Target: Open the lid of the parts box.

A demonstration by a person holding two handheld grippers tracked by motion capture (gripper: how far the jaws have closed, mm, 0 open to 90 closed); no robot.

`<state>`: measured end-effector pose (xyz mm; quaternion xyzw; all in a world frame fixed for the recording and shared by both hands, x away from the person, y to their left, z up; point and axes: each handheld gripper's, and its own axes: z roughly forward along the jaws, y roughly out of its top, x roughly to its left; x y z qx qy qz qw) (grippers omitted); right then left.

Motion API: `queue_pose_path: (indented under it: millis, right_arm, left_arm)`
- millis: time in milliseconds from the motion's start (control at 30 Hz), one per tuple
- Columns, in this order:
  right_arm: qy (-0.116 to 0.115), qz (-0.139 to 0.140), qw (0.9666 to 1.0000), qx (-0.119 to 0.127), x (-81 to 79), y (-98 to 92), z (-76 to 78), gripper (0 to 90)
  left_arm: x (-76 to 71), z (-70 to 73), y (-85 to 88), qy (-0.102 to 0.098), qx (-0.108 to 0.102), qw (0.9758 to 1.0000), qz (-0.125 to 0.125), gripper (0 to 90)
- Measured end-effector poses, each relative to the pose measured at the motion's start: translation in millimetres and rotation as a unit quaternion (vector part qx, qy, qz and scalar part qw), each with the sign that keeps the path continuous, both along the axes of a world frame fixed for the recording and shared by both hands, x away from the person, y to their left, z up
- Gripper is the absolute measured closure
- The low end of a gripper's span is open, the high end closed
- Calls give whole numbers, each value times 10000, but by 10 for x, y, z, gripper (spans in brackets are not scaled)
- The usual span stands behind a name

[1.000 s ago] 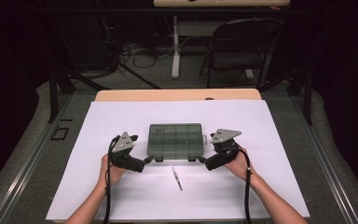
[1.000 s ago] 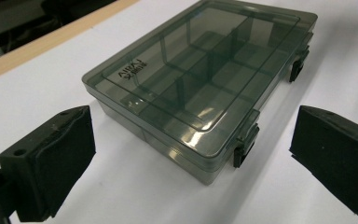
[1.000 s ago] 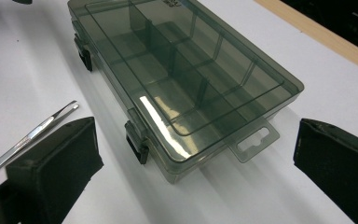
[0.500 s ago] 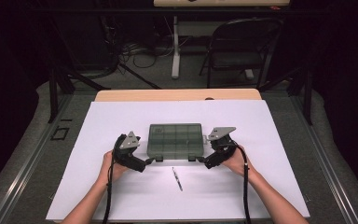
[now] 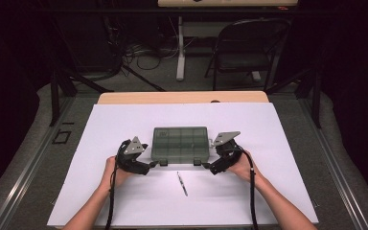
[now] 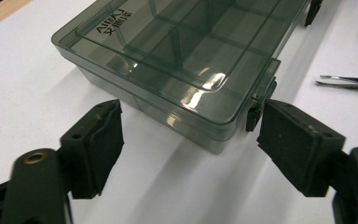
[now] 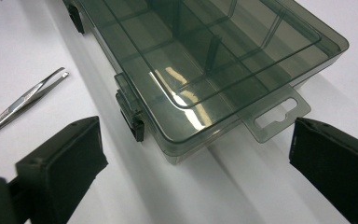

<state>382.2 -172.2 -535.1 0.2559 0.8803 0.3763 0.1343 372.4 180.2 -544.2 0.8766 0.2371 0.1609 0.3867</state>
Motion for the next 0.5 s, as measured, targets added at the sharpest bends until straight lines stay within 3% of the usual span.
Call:
queue_pose_path:
  millis: [500]
  right_arm:
    - [42,30,9998,-198,-19,21,-26,291]
  left_arm:
    - [-31,-17,-4,-45,-1,10000,-46,360]
